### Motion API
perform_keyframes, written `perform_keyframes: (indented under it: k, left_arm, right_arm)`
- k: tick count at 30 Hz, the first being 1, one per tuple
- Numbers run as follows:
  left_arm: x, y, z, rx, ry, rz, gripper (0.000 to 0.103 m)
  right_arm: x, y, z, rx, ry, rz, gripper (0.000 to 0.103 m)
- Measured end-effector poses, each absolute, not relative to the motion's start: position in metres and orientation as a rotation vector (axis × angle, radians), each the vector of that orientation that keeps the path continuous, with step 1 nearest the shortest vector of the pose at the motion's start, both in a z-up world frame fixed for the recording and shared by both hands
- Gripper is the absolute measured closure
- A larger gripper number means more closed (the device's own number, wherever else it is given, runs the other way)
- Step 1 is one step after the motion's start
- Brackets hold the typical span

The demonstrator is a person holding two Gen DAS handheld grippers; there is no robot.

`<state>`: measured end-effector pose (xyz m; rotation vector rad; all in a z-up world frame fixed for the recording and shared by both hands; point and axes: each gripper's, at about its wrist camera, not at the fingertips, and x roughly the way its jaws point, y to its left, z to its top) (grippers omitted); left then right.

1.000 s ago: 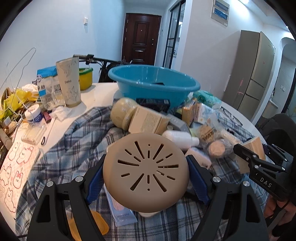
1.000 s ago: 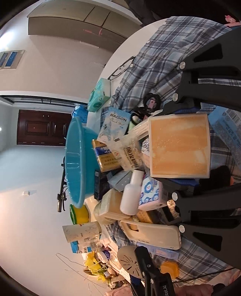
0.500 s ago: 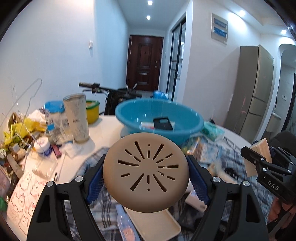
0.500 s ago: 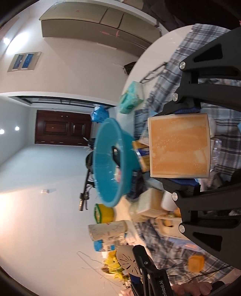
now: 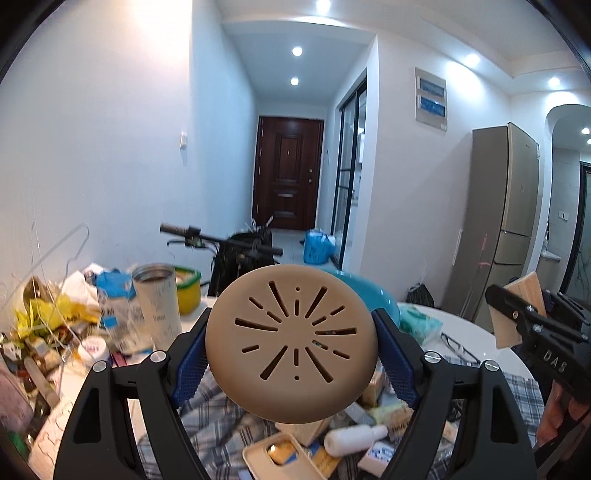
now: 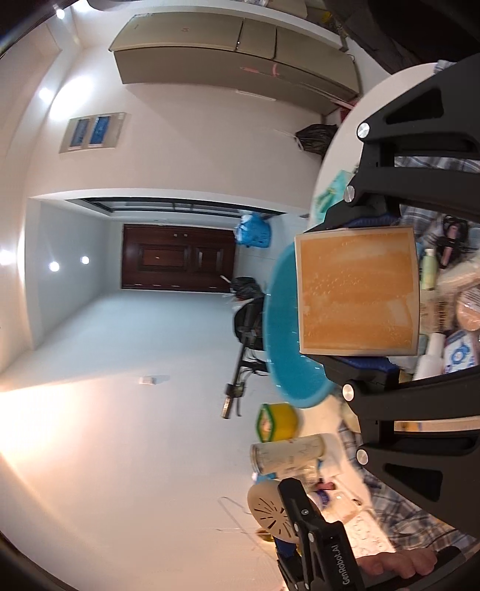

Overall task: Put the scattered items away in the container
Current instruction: 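Lift the vented lid and square box up off the pile with both tools, then carry the vented lid and square box over the blue basin with both tools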

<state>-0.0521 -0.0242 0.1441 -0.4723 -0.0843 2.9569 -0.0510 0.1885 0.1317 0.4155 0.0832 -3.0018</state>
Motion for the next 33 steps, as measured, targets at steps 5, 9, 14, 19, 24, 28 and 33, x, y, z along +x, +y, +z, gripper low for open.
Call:
perform_keyframes:
  k: [5,9,14,19,24,28,33]
  left_arm:
    - [-0.051,-0.024,0.165,-0.387,-0.114,2.963,0.02]
    - [-0.051,-0.023,0.182,-0.335,-0.104,2.966,0.02]
    - [-0.051,-0.024,0.203,-0.242,-0.142,2.952,0.02]
    - [-0.055,-0.024,0.217,-0.171,-0.154,2.936,0.019]
    - [-0.06,-0.024,0.225,-0.128,-0.152,2.921,0.019]
    - [-0.067,-0.026,0.227,-0.102,-0.16,2.911,0.019]
    - [-0.08,-0.024,0.229,-0.079,-0.138,2.911,0.019]
  right_arm:
    - [-0.055,0.189,0.158,0.308,0.002,-3.02,0.053]
    - [-0.056,0.186,0.176,0.228,-0.003,-3.022,0.053]
    - [-0.06,0.182,0.196,0.135,0.015,-3.033,0.053]
    - [-0.063,0.174,0.207,0.082,0.052,-3.04,0.053]
    - [-0.066,0.17,0.213,0.033,0.029,-3.035,0.053]
    - [-0.072,0.173,0.216,-0.004,0.009,-3.048,0.053]
    - [-0.082,0.182,0.219,-0.024,-0.04,-3.072,0.053]
